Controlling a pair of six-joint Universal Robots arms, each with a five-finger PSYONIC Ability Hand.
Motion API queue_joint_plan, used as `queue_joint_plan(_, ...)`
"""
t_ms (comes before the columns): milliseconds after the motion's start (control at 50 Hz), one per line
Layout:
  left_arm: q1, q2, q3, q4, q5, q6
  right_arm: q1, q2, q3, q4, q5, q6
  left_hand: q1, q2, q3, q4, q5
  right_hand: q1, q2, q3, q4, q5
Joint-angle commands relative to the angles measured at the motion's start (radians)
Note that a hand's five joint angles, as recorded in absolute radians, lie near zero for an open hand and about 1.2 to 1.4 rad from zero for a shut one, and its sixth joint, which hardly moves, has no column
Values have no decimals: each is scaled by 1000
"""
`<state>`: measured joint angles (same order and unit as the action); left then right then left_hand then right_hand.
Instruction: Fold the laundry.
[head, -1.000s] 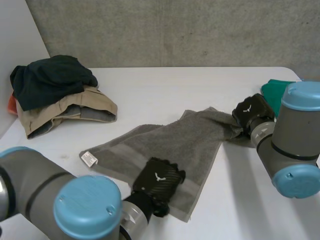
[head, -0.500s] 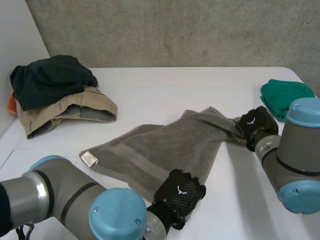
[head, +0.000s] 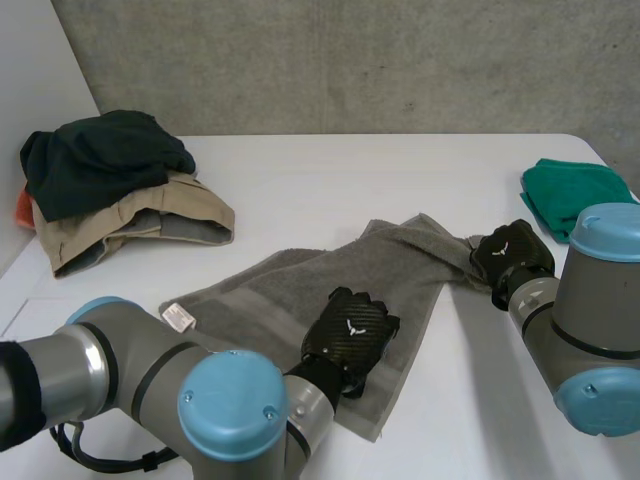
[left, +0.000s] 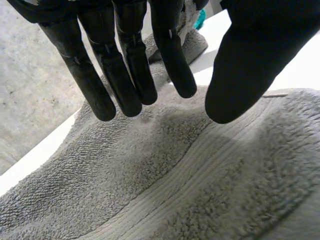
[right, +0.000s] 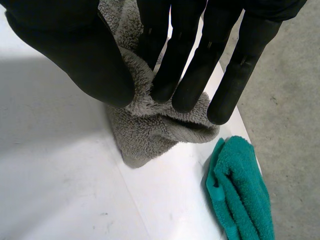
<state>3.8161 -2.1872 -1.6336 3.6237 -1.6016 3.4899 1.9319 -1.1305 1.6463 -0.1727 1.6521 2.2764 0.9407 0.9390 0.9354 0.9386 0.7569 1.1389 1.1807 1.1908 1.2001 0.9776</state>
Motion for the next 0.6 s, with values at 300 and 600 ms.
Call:
queue_joint_plan(300, -29, 57, -14, -201, 20, -49, -4, 0, 7, 1, 2, -2, -387, -385, -381, -385, -377, 257, 216, 205, 196, 244)
queue_joint_plan(600, -64, 26, -29, -198, 35, -48, 1, 0, 18, -1, 2, -2, -363, -362, -358, -361, -354, 257, 216, 205, 196, 244)
